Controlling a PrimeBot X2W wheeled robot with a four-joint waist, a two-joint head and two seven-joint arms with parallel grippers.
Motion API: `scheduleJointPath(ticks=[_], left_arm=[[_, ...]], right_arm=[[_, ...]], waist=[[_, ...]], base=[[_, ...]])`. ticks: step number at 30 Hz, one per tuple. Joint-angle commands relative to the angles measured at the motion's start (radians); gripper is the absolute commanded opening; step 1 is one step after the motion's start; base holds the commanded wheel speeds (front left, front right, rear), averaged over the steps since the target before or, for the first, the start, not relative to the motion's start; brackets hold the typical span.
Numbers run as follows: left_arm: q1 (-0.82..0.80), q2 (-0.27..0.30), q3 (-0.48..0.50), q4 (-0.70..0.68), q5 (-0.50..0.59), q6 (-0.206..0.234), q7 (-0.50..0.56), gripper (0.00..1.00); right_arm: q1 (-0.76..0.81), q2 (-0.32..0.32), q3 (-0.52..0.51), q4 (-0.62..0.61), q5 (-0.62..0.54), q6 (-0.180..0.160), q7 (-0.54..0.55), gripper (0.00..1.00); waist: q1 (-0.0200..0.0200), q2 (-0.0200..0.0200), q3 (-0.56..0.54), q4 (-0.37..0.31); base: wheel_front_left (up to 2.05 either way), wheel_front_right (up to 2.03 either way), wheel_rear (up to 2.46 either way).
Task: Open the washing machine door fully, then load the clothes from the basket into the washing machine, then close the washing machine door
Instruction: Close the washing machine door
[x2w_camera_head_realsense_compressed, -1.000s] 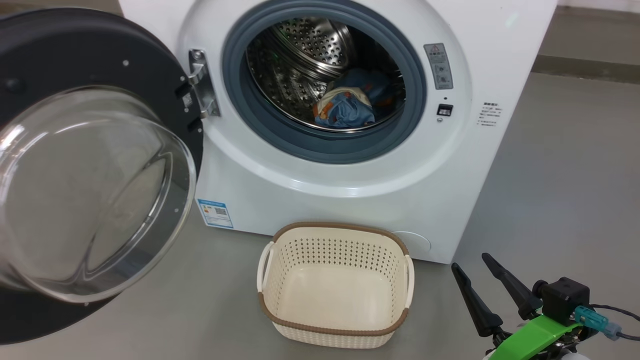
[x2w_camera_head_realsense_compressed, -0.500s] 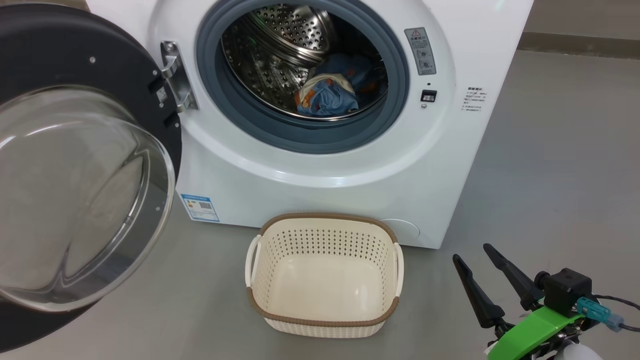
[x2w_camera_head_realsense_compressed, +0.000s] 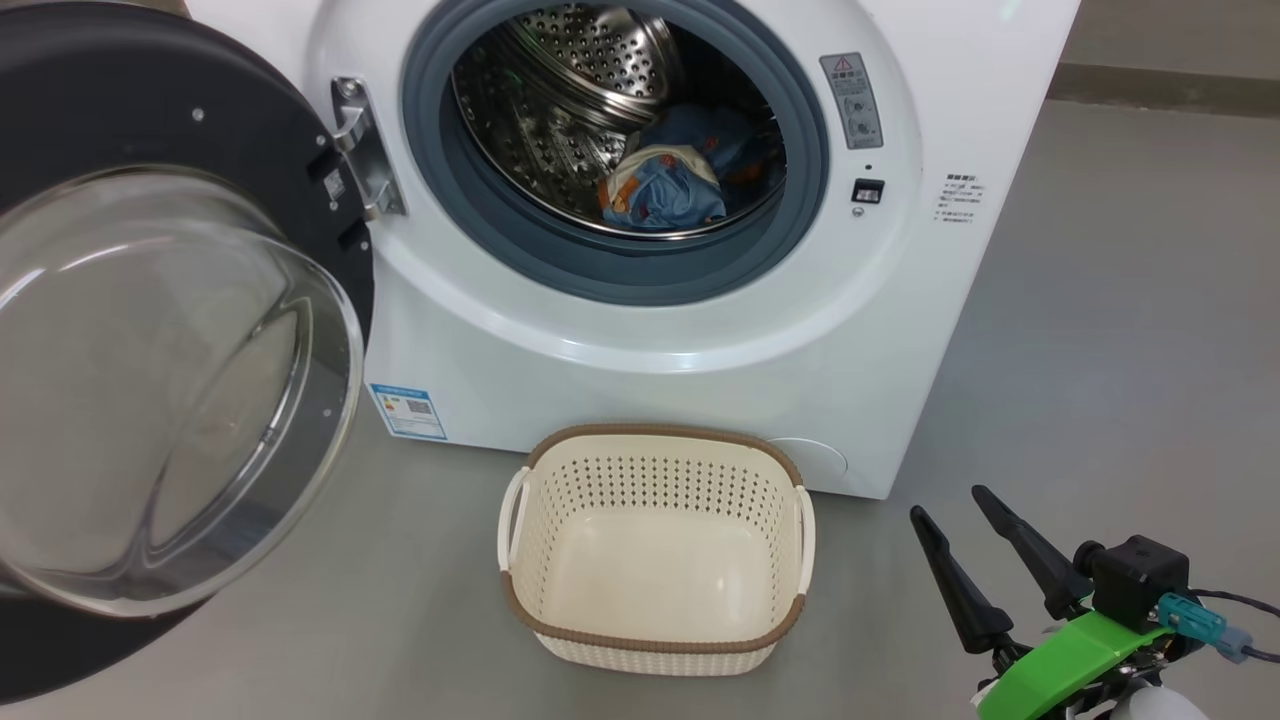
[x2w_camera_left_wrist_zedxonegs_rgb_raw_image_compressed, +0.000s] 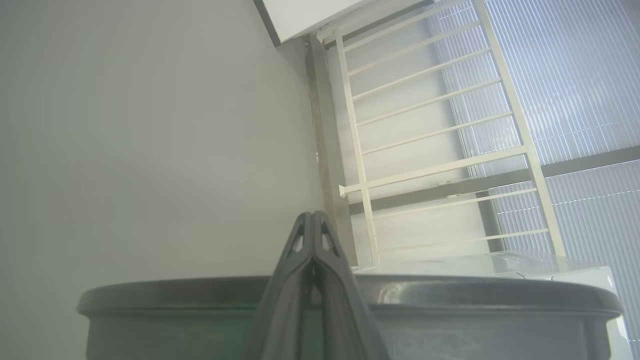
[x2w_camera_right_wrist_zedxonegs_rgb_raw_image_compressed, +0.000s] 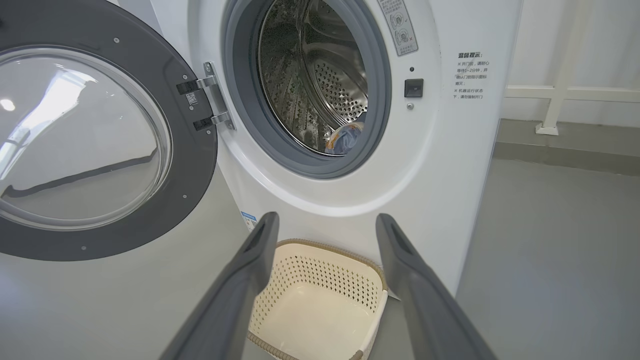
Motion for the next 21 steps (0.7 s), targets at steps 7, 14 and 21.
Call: scheduleJointPath(ticks=[7,14,21], left_arm=[[0.042,0.029,-0.044,-0.062,-0.047,-0.007,0.243,0.0],[0.104,0.011,-0.083,-0.15,-0.097,-0.007,0.467,0.0],[0.18,-0.02,-0.125,-0.291,-0.143,-0.007,0.665,0.0]], right_arm=[[-0.007,0.009,0.001,-0.016,0.008,0.01,-0.005,1.0],[0.006,0.026,-0.005,-0.017,0.01,0.01,-0.005,1.0],[0.007,0.046,-0.011,-0.02,0.008,0.01,-0.005,1.0]], waist=[[0.0,0.0,-0.035,0.02],[0.0,0.0,-0.058,0.036],[0.0,0.0,-0.067,0.04]], base=[[0.0,0.0,0.0],[0.0,0.0,0.0],[0.0,0.0,0.0]])
